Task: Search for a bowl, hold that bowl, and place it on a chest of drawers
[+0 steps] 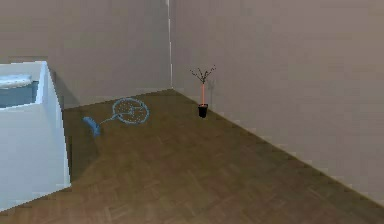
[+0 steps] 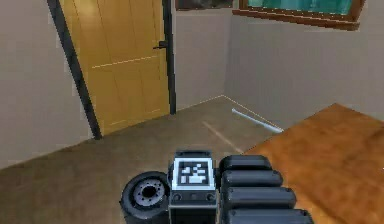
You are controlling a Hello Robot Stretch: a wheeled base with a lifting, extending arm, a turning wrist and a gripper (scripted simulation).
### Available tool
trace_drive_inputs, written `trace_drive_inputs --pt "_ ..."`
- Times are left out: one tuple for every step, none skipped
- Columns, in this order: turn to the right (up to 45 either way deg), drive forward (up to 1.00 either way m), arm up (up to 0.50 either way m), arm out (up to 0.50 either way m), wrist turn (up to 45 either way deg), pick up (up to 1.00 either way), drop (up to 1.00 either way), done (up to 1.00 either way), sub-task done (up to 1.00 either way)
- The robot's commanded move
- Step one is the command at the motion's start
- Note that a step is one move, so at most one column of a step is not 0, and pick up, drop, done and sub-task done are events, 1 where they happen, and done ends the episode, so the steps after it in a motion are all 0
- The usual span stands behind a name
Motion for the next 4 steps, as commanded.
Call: trace_drive_inputs --pt "0.0 0.3 0.0 0.0 0.0 0.0 0.0 0.0 0.0" --pt "-45.0 0.0 0.0 0.0 0.0 0.0 0.0 0.0 0.0" --pt "-36.0 0.0 0.0 0.0 0.0 0.0 0.0 0.0 0.0" --pt "0.0 0.3 0.0 0.0 0.0 0.0 0.0 0.0 0.0"
